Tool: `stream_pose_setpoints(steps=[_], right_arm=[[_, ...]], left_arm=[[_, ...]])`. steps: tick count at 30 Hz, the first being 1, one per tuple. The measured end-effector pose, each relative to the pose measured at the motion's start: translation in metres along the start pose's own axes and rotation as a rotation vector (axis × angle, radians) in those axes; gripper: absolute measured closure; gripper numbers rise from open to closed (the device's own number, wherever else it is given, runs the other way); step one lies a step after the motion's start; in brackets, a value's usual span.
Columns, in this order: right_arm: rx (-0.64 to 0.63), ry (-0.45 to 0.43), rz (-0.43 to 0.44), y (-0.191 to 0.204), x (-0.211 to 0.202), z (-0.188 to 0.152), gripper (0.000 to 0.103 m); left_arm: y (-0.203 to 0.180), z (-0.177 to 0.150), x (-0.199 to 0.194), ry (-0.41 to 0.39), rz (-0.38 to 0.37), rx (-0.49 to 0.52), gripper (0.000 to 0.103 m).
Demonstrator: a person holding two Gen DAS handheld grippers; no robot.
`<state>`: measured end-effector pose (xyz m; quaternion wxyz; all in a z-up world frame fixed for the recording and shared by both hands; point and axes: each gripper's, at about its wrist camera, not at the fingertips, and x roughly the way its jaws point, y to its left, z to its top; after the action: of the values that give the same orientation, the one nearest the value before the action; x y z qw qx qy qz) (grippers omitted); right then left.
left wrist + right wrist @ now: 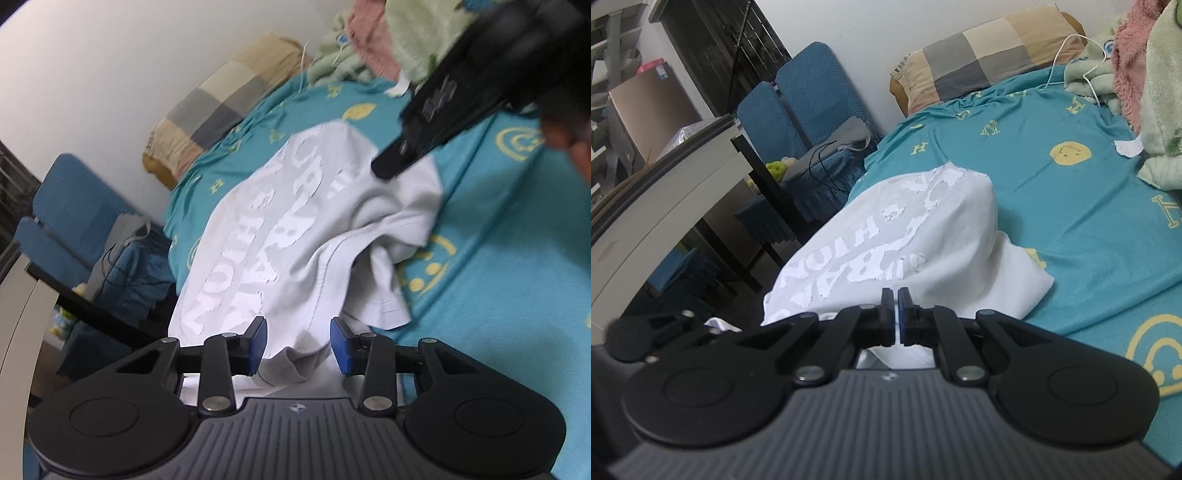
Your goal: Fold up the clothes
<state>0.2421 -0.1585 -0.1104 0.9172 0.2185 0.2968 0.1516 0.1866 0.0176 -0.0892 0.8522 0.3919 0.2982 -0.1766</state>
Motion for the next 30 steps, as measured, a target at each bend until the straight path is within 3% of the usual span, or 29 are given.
stream_pose_setpoints(steps=[7,9,11,16,18,20,23,29,30], right_arm=[[-0.014,0.026,-0.026,0.001,0.006,-0.006,0.096],[-0.025,0.03,-0.029,0.003,0.007,-0.007,0.096],[-0.042,0.035,-0.031,0.005,0.007,-0.007,0.096],[-0.09,0.026,-0.033,0.012,0.004,-0.009,0.096],[-0.12,0.026,-0.032,0.017,0.004,-0.01,0.096],[-0.148,0.033,-0.037,0.02,0.006,-0.012,0.096],[-0.163,0.057,-0.054,0.02,0.01,-0.017,0.096],[-0.137,0.075,-0.083,0.014,0.013,-0.018,0.096],[-0.123,0.074,-0.084,0.013,0.012,-0.017,0.096]], left_arm=[[0.005,-0.015,0.014,0.058,0.043,-0.031,0.065],[0.014,-0.013,0.012,0.047,0.03,-0.098,0.089],[0.028,-0.01,0.003,0.012,0.032,-0.182,0.1],[0.076,-0.005,-0.037,-0.138,0.048,-0.471,0.103],[0.084,-0.005,-0.05,-0.171,0.037,-0.512,0.103],[0.086,-0.006,-0.055,-0.179,0.009,-0.5,0.103],[0.07,-0.007,-0.049,-0.17,-0.039,-0.396,0.1],[0.017,-0.004,-0.02,-0.156,-0.08,-0.186,0.073],[0.009,-0.003,-0.013,-0.153,-0.086,-0.158,0.065]])
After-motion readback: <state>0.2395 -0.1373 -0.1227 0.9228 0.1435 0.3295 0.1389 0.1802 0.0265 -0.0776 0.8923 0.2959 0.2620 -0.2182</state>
